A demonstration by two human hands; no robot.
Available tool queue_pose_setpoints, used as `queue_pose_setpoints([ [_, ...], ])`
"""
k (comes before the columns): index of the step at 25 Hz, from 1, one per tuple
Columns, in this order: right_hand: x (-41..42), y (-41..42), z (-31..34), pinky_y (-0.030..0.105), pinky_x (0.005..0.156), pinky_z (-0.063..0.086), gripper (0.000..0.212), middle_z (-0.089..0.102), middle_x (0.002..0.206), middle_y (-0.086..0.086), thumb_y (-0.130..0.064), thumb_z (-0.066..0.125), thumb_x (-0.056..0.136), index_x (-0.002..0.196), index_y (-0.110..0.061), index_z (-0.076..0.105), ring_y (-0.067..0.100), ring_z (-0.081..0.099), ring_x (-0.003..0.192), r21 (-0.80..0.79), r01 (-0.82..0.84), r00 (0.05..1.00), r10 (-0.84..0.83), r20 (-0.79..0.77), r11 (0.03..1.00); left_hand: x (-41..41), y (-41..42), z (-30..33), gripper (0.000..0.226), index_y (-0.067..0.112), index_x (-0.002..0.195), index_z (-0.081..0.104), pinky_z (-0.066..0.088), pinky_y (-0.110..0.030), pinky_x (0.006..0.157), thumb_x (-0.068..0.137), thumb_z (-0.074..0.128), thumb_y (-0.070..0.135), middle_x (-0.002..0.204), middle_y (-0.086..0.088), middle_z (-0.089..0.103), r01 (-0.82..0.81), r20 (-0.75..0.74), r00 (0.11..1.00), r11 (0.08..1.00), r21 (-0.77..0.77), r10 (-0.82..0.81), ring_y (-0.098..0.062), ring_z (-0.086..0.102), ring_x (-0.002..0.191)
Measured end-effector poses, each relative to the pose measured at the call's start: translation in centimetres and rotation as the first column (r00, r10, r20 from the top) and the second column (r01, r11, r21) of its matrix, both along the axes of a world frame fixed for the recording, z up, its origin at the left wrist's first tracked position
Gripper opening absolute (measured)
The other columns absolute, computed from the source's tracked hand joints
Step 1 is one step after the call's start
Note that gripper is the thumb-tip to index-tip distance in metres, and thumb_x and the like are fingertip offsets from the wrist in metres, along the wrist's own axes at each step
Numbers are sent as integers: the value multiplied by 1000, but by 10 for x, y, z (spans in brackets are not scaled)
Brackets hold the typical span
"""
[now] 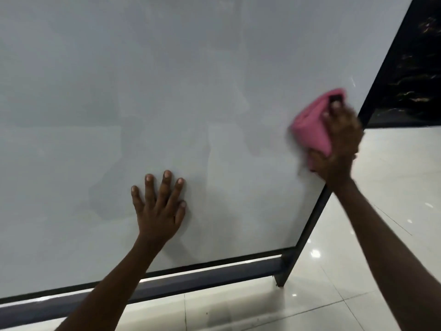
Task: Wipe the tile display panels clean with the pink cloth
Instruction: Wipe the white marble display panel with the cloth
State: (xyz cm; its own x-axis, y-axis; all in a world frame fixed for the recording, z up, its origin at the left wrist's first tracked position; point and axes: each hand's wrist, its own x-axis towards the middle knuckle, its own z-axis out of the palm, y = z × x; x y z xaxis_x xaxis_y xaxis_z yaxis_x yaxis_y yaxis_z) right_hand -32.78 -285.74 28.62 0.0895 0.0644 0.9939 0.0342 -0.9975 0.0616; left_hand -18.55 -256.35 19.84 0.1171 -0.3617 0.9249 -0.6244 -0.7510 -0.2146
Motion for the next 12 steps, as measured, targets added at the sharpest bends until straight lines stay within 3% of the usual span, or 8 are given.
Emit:
queue_pose_setpoints([
  [3, -3, -60, 12, 46, 113, 29, 53, 42, 144, 24, -31, 43, 92, 142, -12, 41, 41, 40, 133, 252, 61, 990, -91, 110, 966, 15, -9, 1, 58, 16, 155, 22, 2, -56, 118, 102, 24, 40, 163, -9, 11, -17, 99, 995, 998, -68, 24, -36, 5, 149],
  [5, 17, -13, -34, 53, 101, 40, 58, 47, 135, 24, -48, 40, 96, 148, -24, 33, 41, 47, 122, 410, 31, 998, -51, 36, 911, 11, -8, -5, 57, 16, 154, 23, 2, -56, 118, 103, 24, 40, 162, -9, 12, -7, 109, 994, 997, -74, 15, -37, 6, 149],
  [6, 24, 25, -71, 49, 93, 43, 60, 47, 130, 18, -53, 39, 95, 148, -27, 29, 37, 50, 114, 401, 16, 999, -1, -38, 916, 9, -7, -7, 57, 16, 154, 23, 1, -56, 118, 103, 24, 39, 162, -9, 12, -1, 110, 994, 997, -78, 9, -37, 6, 149],
  [7, 31, 63, -110, 42, 89, 44, 58, 46, 126, 12, -47, 43, 94, 147, -27, 30, 34, 48, 110, 272, -8, 990, 46, -132, 962, 10, -6, -7, 57, 16, 154, 23, 1, -56, 118, 103, 24, 39, 162, -9, 11, -11, 108, 994, 997, -73, 19, -37, 6, 149],
  [8, 33, 95, -141, 37, 87, 44, 58, 46, 129, 4, -36, 50, 89, 144, -27, 35, 30, 46, 114, 7, -40, 948, 40, -317, 999, 11, -5, -5, 57, 16, 154, 23, 1, -56, 118, 103, 24, 39, 162, -9, 11, -12, 101, 995, 998, -61, 18, -37, 5, 149],
  [10, 26, 129, -176, 35, 92, 42, 63, 45, 143, -10, -18, 58, 80, 141, -28, 43, 21, 38, 133, -490, -197, 821, -130, -556, 849, 9, -5, 2, 57, 16, 155, 22, 1, -56, 118, 102, 25, 39, 163, -9, 11, -11, 94, 995, 999, -53, 16, -36, 4, 149],
  [11, 26, 119, -177, 36, 95, 38, 62, 45, 147, -12, -13, 56, 83, 141, -29, 44, 18, 36, 137, -587, -262, 792, -177, -585, 766, 7, -5, 5, 57, 17, 155, 21, 0, -55, 118, 102, 27, 39, 163, -8, 9, -1, 77, 997, 998, -61, 5, -35, 2, 149],
  [12, 21, 105, -158, 37, 96, 38, 55, 48, 146, -11, -10, 49, 89, 141, -28, 44, 17, 38, 135, -572, -274, 797, -151, -585, 773, 2, -4, 4, 58, 18, 155, 20, -2, -54, 118, 102, 29, 37, 163, -6, 7, 32, 32, 999, 997, -72, -30, -33, 0, 149],
])
